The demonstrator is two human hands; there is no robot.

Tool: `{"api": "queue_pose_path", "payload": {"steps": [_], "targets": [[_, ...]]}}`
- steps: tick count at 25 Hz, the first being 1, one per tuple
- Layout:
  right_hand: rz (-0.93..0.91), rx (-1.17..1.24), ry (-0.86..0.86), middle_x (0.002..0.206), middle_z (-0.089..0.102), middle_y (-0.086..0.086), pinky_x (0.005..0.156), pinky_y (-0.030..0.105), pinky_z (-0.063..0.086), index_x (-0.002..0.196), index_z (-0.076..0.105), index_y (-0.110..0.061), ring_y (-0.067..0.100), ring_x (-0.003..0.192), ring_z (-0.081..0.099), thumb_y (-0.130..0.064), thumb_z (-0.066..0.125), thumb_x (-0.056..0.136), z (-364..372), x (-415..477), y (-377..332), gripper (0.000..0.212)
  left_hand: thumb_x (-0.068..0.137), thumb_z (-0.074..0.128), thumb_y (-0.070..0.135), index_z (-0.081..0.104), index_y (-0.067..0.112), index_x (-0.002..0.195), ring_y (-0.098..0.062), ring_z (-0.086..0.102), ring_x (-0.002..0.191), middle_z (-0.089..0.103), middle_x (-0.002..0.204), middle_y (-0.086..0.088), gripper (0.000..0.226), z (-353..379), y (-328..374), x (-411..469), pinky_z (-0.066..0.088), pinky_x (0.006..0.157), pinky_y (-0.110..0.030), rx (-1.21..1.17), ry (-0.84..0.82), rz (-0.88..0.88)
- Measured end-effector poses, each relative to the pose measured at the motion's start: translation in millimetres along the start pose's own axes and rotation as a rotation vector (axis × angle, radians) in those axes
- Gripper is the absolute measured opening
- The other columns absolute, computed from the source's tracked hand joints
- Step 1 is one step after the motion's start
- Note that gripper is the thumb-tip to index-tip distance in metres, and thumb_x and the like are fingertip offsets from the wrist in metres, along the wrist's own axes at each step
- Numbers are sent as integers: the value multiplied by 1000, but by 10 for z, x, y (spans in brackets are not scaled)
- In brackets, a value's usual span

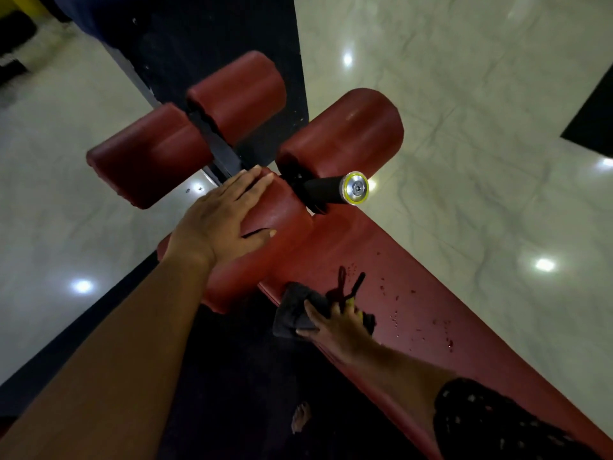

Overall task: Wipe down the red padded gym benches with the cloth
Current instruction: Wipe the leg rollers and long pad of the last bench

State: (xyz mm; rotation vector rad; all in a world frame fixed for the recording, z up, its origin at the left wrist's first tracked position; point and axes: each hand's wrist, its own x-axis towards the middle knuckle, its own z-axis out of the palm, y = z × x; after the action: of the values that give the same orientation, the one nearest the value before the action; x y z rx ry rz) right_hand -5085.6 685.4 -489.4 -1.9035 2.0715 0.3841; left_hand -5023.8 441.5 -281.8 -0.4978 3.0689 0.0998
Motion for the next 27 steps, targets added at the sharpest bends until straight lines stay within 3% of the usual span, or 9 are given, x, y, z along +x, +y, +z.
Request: {"api": "queue_pose_path", "payload": {"steps": [2, 4, 6, 10, 16, 19, 22, 24, 27], "targets": [[87, -50, 0, 158, 5, 13, 86, 63, 45, 143, 23, -58, 50, 119, 42, -28, 57, 96, -87, 1, 484, 66, 79, 32, 74, 12, 27, 158, -22, 24, 148, 14, 164, 1, 93, -2, -5, 1, 32, 116, -44, 0, 7, 3], [285, -32, -52, 157, -3, 12, 94, 58, 44, 145, 13, -58, 46, 125, 36, -32, 33, 104, -143, 49, 1011, 54, 79, 31, 74, 12, 27, 158, -21, 23, 148, 14, 164, 2, 93, 2, -9, -4, 29, 117, -43, -3, 12, 0], [455, -33, -10, 160, 8, 6, 90, 50, 47, 144, 15, -61, 39, 119, 45, -35, 23, 102, -223, 105, 1450, 50, 79, 32, 73, 13, 27, 158, -21, 23, 148, 14, 164, 1, 93, -5, 8, -11, 27, 116, -41, -4, 19, 0], [743, 364, -71, 152, 21, 8, 91, 51, 50, 144, 16, -61, 41, 118, 48, -29, 49, 96, -170, 202, 1680, 67, 78, 32, 73, 13, 27, 158, -22, 24, 148, 14, 164, 1, 94, -26, 11, -2, 29, 115, -43, -4, 7, -8], [1049, 941, 85, 144, 19, 12, 91, 53, 50, 147, 14, -54, 45, 120, 45, -7, 63, 84, -198, 389, 894, 93, 79, 33, 71, 13, 27, 158, -22, 23, 148, 13, 164, 1, 93, -35, 23, -8, 29, 114, -42, -18, 15, -2], [923, 800, -70, 156, 6, 18, 89, 52, 53, 148, -6, -54, 38, 119, 49, -2, 62, 87, -158, 297, 134, 104, 83, 39, 67, 12, 26, 158, -22, 22, 148, 13, 165, 0, 89, -34, 11, -11, 30, 115, -44, -25, 9, -8], [669, 554, -103, 159, 1, 25, 82, 47, 55, 143, -20, -48, 34, 111, 54, -4, 49, 94, -27, 63, -629, 95, 86, 46, 63, 12, 25, 158, -24, 22, 148, 14, 164, -1, 88, -44, 29, -27, 30, 115, -46, -22, 20, -4], [514, 427, -152, 159, -3, 23, 87, 52, 51, 147, -11, -50, 37, 115, 48, -5, 49, 94, 148, -125, -817, 92, 88, 53, 56, 13, 24, 158, -25, 22, 148, 14, 164, -2, 87, -56, 45, -32, 29, 114, -46, -23, 22, -10], [242, 233, -17, 160, 7, 19, 86, 60, 47, 147, 14, -53, 44, 109, 49, -11, 65, 86, 345, -360, -434, 90, 89, 57, 52, 13, 24, 158, -27, 24, 147, 15, 164, -3, 87, -71, 71, -36, 30, 115, -48, -22, 34, -12]]}}
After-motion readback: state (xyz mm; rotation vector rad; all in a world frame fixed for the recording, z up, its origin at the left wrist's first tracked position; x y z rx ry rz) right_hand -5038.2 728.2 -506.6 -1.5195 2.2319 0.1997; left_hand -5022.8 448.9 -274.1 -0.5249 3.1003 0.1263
